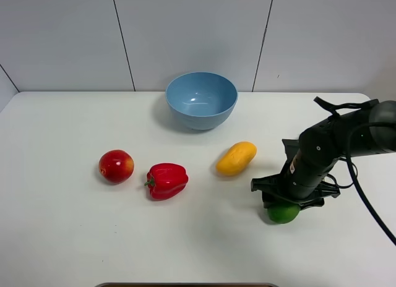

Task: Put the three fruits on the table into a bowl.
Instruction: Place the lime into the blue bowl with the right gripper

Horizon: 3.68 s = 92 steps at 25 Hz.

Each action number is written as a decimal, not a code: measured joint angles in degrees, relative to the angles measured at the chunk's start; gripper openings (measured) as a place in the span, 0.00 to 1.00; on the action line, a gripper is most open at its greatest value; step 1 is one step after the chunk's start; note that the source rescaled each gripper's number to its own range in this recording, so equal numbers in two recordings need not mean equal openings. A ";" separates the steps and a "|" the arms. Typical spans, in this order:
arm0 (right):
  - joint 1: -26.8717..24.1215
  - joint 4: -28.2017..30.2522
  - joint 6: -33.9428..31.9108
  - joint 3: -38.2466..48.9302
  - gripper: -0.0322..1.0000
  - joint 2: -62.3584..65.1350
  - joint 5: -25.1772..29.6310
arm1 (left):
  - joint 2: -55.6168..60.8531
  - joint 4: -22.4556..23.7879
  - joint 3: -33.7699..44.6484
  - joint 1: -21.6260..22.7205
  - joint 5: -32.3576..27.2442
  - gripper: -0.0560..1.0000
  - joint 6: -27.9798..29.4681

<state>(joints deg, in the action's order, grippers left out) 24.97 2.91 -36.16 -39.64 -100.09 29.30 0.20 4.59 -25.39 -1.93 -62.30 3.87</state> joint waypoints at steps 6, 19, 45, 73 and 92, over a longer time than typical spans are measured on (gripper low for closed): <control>0.00 0.79 0.00 0.00 0.28 0.00 0.21 | 0.00 0.00 0.00 0.00 0.00 1.00 0.00; 0.00 0.91 0.00 0.00 0.28 0.00 0.21 | 0.00 0.00 0.00 0.00 0.00 1.00 0.05; 0.00 3.08 0.00 0.00 0.28 5.73 3.12 | 0.00 0.00 0.00 0.00 0.00 1.00 0.05; 0.00 6.43 6.01 -0.66 0.28 49.55 10.07 | 0.00 0.00 0.00 0.00 0.00 1.00 0.06; 0.11 4.94 24.24 -17.39 0.28 37.65 -7.27 | 0.00 0.00 0.00 0.00 0.00 1.00 -0.02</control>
<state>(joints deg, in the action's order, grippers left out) 25.08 7.85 -11.91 -57.03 -62.44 22.03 0.20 4.59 -25.39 -1.93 -62.30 3.85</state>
